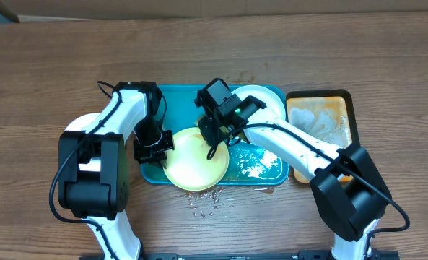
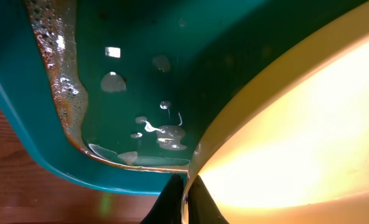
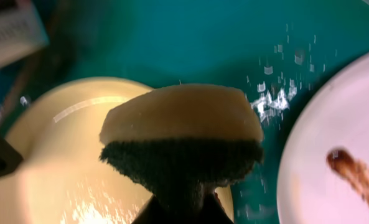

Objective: Clean dirty plates on tray and stack at the side
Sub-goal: 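Scrub the yellow plate with the sponge while the left gripper holds it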

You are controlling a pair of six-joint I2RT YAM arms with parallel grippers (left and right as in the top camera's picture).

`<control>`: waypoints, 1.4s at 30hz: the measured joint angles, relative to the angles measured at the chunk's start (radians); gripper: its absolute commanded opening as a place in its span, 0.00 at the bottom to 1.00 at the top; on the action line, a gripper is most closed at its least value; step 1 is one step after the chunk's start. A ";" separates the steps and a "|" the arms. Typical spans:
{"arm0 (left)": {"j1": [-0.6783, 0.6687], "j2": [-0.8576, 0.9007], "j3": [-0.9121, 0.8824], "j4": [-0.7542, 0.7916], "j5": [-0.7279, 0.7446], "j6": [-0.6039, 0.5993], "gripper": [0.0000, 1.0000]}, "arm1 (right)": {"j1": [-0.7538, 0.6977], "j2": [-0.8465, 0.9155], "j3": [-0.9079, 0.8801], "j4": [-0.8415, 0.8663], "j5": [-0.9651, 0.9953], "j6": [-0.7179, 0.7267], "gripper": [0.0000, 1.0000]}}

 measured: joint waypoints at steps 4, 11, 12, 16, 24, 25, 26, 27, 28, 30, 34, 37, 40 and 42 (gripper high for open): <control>0.000 0.000 0.000 0.000 0.000 0.000 0.04 | 0.000 0.000 -0.031 0.096 -0.001 -0.006 0.04; 0.000 0.000 0.000 0.001 0.000 0.000 0.04 | 0.000 0.027 -0.055 0.129 -0.017 -0.006 0.04; 0.000 0.000 0.000 0.002 0.000 0.000 0.04 | 0.000 0.038 -0.055 0.129 -0.024 -0.007 0.04; 0.000 0.000 0.000 0.002 0.000 0.000 0.04 | 0.000 0.102 -0.055 0.129 -0.069 -0.007 0.04; 0.000 0.000 0.000 -0.001 0.001 0.000 0.04 | 0.000 0.114 -0.039 0.018 -0.103 0.001 0.04; 0.000 0.000 0.000 -0.002 0.003 0.000 0.04 | 0.000 0.114 -0.031 -0.018 -0.111 0.010 0.04; 0.000 0.000 0.000 -0.002 0.004 0.000 0.04 | 0.000 0.114 -0.026 -0.048 -0.118 0.016 0.04; 0.000 0.000 0.000 -0.002 0.006 0.000 0.04 | 0.000 0.114 -0.018 -0.079 -0.127 0.021 0.04; 0.000 0.000 0.000 -0.002 0.007 0.000 0.04 | 0.000 0.114 -0.014 -0.101 -0.132 0.025 0.04; 0.000 0.000 0.000 -0.003 0.007 0.001 0.04 | 0.000 0.114 -0.003 -0.153 -0.148 0.032 0.04; 0.000 0.000 0.000 -0.004 0.007 0.002 0.04 | 0.000 0.114 0.005 -0.214 -0.184 0.053 0.04; 0.000 0.000 0.000 -0.002 0.006 0.001 0.04 | 0.000 0.113 0.005 -0.225 -0.217 0.067 0.04; 0.000 0.000 0.000 0.004 0.007 0.000 0.04 | 0.001 0.106 0.005 -0.229 -0.238 0.074 0.04; 0.000 0.000 0.000 0.007 0.007 0.000 0.04 | 0.001 0.094 0.005 -0.232 -0.245 0.074 0.04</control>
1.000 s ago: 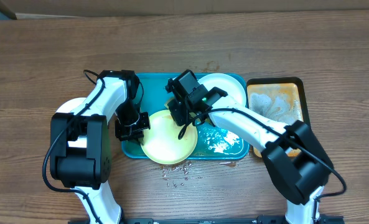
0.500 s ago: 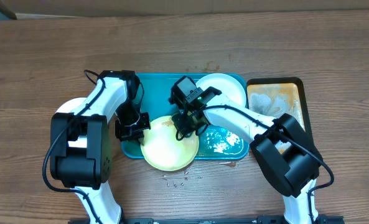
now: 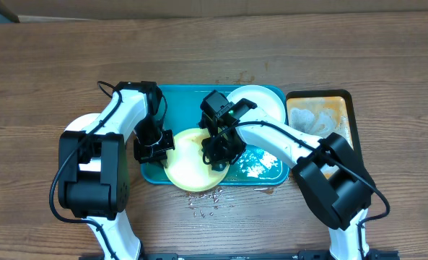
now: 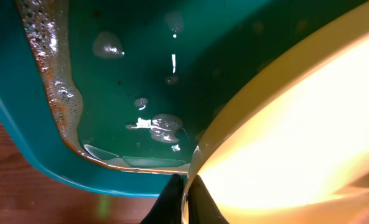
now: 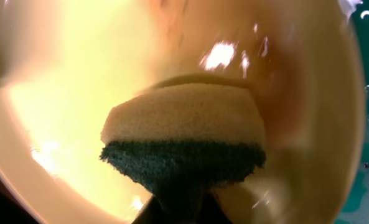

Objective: Clean dirty plates on tray and stack at the side
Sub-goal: 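Scrub the yellow plate with the sponge while the left gripper holds it, then return the sponge to the soapy pan with the right gripper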

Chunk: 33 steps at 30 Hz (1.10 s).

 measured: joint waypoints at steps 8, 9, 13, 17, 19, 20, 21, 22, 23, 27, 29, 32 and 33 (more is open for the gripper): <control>0.000 0.000 0.000 0.003 0.000 0.000 0.04 | -0.029 -0.180 0.000 -0.024 0.127 0.037 0.04; 0.000 0.000 0.000 0.003 0.000 0.000 0.04 | -0.034 -0.195 0.000 -0.031 0.144 0.042 0.04; 0.000 -0.009 0.002 0.003 -0.001 0.000 0.04 | -0.109 -0.282 0.000 -0.104 0.252 0.077 0.04; 0.000 -0.079 0.021 -0.005 -0.034 -0.004 0.04 | -0.246 -0.292 0.000 -0.189 0.309 0.092 0.04; 0.000 -0.127 0.039 -0.025 -0.078 -0.014 0.04 | -0.323 -0.291 0.000 -0.208 0.324 0.097 0.04; 0.000 -0.156 0.046 -0.036 -0.112 -0.026 0.04 | -0.363 -0.291 -0.001 -0.213 0.330 0.098 0.04; 0.000 -0.182 0.049 -0.042 -0.139 -0.035 0.04 | -0.396 -0.291 -0.005 -0.213 0.331 0.100 0.04; 0.000 -0.210 0.051 -0.047 -0.172 -0.047 0.04 | -0.433 -0.291 -0.013 -0.211 0.333 0.099 0.04; 0.000 -0.235 0.053 -0.047 -0.196 -0.056 0.04 | -0.465 -0.291 -0.024 -0.212 0.334 0.099 0.04; 0.000 -0.306 0.054 -0.033 -0.254 -0.076 0.04 | -0.580 -0.291 -0.087 -0.212 0.335 0.099 0.04; 0.000 -0.325 0.055 -0.033 -0.270 -0.082 0.04 | -0.613 -0.291 -0.117 -0.202 0.336 0.099 0.04; 0.000 -0.343 0.055 -0.031 -0.287 -0.087 0.04 | -0.644 -0.291 -0.165 -0.161 0.336 0.099 0.04; 0.000 -0.350 0.055 -0.031 -0.296 -0.091 0.04 | -0.652 -0.291 -0.181 -0.141 0.335 0.099 0.04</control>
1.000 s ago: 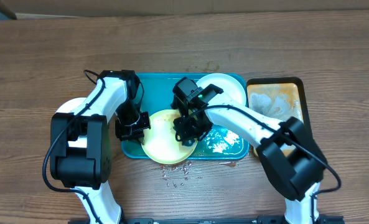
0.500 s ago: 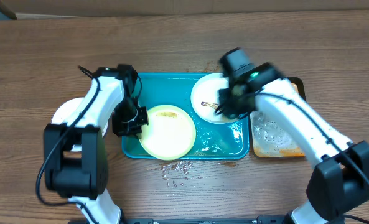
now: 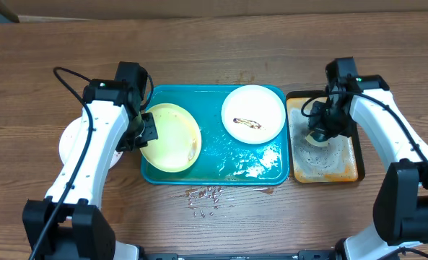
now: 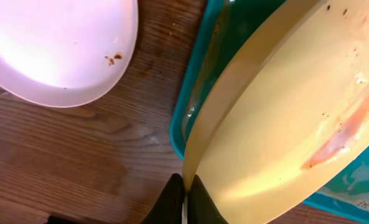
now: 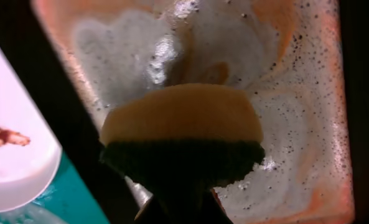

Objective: Clean dirty plates on tray and stack at the side

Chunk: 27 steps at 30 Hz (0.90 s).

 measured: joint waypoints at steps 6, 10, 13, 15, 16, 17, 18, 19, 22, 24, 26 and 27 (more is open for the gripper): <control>0.000 -0.060 0.000 0.000 -0.078 -0.019 0.04 | -0.017 0.000 -0.113 0.126 -0.001 -0.005 0.04; -0.018 -0.108 0.000 0.001 -0.183 -0.046 0.04 | -0.017 0.000 -0.211 0.241 -0.005 -0.015 0.05; -0.054 -0.131 0.001 0.003 -0.270 -0.071 0.04 | -0.017 0.000 -0.285 0.338 -0.016 -0.019 0.20; -0.083 -0.135 0.001 0.005 -0.316 -0.080 0.04 | -0.018 -0.018 -0.314 0.388 -0.032 -0.023 0.21; -0.102 -0.135 0.001 0.006 -0.341 -0.086 0.04 | -0.018 -0.027 -0.328 0.409 -0.037 -0.023 0.21; -0.121 -0.135 0.001 0.010 -0.361 -0.089 0.04 | -0.018 -0.031 -0.334 0.416 -0.040 -0.023 0.21; -0.142 -0.135 0.001 0.012 -0.384 -0.093 0.04 | -0.018 -0.036 -0.341 0.425 -0.043 -0.022 0.22; -0.162 -0.135 0.001 0.013 -0.405 -0.096 0.04 | -0.018 -0.037 -0.342 0.426 -0.043 -0.023 0.24; -0.224 -0.135 0.001 0.013 -0.454 -0.101 0.04 | -0.018 -0.037 -0.334 0.402 -0.052 -0.025 0.25; -0.250 -0.135 0.001 0.013 -0.469 -0.103 0.04 | -0.018 -0.034 -0.315 0.357 -0.060 -0.025 0.24; -0.267 -0.135 0.001 0.012 -0.478 -0.104 0.04 | -0.018 -0.030 -0.291 0.294 -0.067 -0.026 0.21; -0.269 -0.135 0.001 0.013 -0.481 -0.104 0.04 | -0.018 -0.029 -0.273 0.260 -0.069 -0.029 0.21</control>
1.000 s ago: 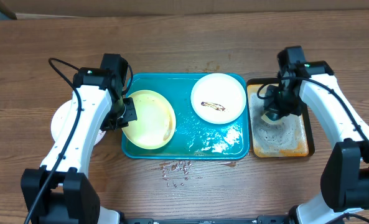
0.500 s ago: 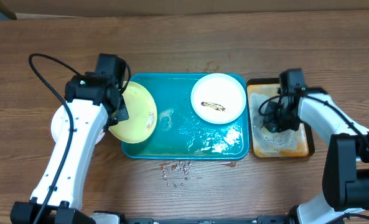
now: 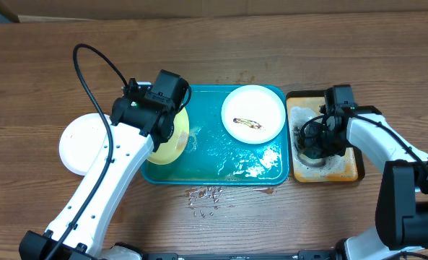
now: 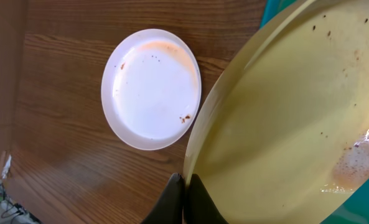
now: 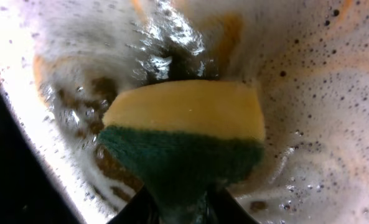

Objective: Clean dirty plates on tray and stack at the side

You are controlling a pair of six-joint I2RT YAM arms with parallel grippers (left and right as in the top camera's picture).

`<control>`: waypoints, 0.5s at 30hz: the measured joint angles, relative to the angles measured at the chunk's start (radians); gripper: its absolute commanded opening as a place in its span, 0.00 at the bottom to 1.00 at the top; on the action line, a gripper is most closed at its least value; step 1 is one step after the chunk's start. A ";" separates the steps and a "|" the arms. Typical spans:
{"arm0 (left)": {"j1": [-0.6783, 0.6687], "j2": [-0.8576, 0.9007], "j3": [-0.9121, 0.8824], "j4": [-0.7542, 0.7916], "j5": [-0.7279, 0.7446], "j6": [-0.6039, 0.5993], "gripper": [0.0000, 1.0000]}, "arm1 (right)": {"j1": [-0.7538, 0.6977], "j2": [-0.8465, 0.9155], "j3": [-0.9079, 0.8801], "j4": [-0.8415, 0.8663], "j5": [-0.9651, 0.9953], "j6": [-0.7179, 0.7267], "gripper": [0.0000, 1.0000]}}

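My left gripper (image 4: 185, 182) is shut on the rim of the yellow plate (image 4: 284, 112), which hangs tilted over the tray's left edge (image 3: 172, 137). Orange smears and specks remain on its face. A white plate (image 4: 152, 87) with a few specks lies on the wood to the left (image 3: 84, 144). A second white plate (image 3: 253, 114) with a brown streak sits on the teal tray (image 3: 206, 155). My right gripper (image 5: 178, 193) is shut on the yellow-green sponge (image 5: 184, 118), pressed into foamy water.
The orange-stained wash tub (image 3: 351, 155) stands right of the tray, with my right gripper (image 3: 316, 143) inside it. Suds and water lie on the tray's floor (image 3: 253, 162), and drops spot the wood in front (image 3: 203, 195). A black cable loops above my left arm.
My left gripper has raised the yellow plate higher; the white plate on the wood now looks small below it. The sponge, held over the tub before, is now down in the foam.
At first my left gripper held the yellow plate's rim in the tray while the sponge hovered above it. Then the sponge was against the plate's face. Later the sponge was over the tub and the plate at the tray's left edge, now lifted.
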 measured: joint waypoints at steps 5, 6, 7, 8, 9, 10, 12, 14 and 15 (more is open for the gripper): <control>-0.003 0.000 0.000 -0.002 -0.011 -0.008 0.04 | 0.000 0.001 0.114 -0.113 -0.008 -0.035 0.21; -0.003 0.000 0.000 -0.002 -0.011 -0.010 0.04 | 0.000 0.001 0.127 -0.120 -0.008 -0.042 0.21; -0.003 0.000 0.000 -0.003 -0.013 -0.011 0.04 | 0.000 0.000 0.131 -0.127 -0.008 -0.048 0.21; -0.003 0.000 0.000 -0.003 -0.013 -0.011 0.04 | 0.000 0.000 0.129 -0.134 -0.009 -0.052 0.21; -0.003 0.000 0.000 -0.003 -0.013 -0.011 0.04 | 0.000 0.000 0.122 -0.135 -0.009 -0.055 0.21; -0.003 0.000 0.000 -0.005 -0.013 -0.011 0.04 | 0.000 0.000 0.112 -0.130 -0.009 -0.058 0.21; -0.003 0.000 0.000 -0.006 -0.013 -0.011 0.04 | 0.000 0.000 0.082 -0.103 -0.008 -0.064 0.21; -0.003 0.000 0.000 -0.005 -0.013 -0.011 0.04 | 0.000 0.000 0.039 -0.056 -0.007 -0.067 0.22; -0.003 0.000 0.000 -0.005 -0.013 -0.011 0.04 | 0.000 0.000 0.005 -0.016 -0.007 -0.068 0.25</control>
